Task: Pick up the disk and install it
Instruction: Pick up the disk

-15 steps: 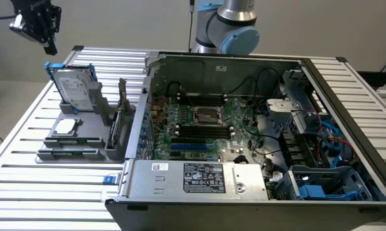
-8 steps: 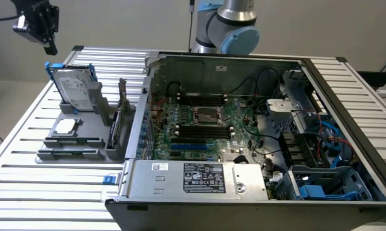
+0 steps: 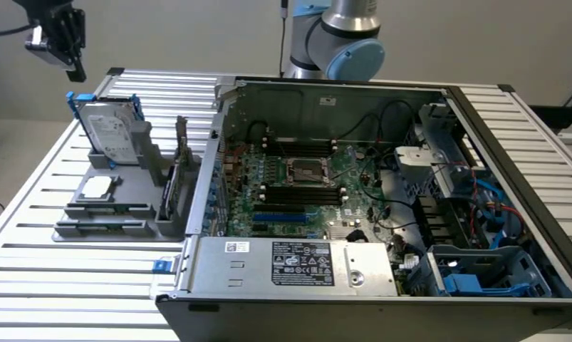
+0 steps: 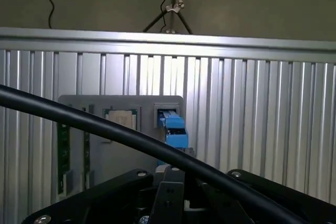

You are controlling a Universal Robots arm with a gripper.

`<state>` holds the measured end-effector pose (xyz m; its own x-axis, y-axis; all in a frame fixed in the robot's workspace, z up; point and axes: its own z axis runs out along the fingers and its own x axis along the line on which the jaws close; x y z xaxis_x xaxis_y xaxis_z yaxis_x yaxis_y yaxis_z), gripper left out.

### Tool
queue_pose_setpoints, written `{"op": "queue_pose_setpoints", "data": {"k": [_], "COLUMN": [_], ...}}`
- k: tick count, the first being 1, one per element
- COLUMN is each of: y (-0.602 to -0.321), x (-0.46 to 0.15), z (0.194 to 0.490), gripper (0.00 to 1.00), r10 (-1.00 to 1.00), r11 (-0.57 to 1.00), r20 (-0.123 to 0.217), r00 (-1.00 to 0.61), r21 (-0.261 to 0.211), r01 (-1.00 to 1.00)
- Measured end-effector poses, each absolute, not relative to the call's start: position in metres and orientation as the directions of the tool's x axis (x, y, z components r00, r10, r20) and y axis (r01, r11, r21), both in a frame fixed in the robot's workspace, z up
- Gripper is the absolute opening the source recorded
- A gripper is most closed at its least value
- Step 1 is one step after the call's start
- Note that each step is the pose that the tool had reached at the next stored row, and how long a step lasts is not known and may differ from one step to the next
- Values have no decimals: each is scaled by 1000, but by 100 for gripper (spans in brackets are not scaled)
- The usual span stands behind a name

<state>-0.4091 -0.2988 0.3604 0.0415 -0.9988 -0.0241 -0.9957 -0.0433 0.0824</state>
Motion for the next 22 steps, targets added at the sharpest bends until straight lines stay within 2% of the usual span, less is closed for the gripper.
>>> {"op": "queue_pose_setpoints", "data": {"k": [7, 9, 10, 13, 14, 15, 17, 18, 22], "y": [-299, -299, -299, -299, -299, -299, -299, -299, -299], "x": [-412, -412, -412, -412, -412, -412, -412, -412, -412], "z": [360, 360, 360, 360, 360, 360, 359, 358, 354], "gripper": [12, 24, 24, 42, 42, 47, 47, 54, 54], "r10": [-998, -998, -998, -998, -998, -998, -998, -998, -998], "r11": [-57, -57, -58, -61, -62, -62, -62, -62, -62], "r20": [-24, -24, -24, -23, -22, -22, -21, -19, -13], "r00": [55, 56, 56, 60, 61, 61, 61, 61, 61], "r21": [80, 73, 67, 49, 45, 41, 34, 32, 27], "r01": [-995, -996, -996, -997, -997, -997, -998, -998, -998]}}
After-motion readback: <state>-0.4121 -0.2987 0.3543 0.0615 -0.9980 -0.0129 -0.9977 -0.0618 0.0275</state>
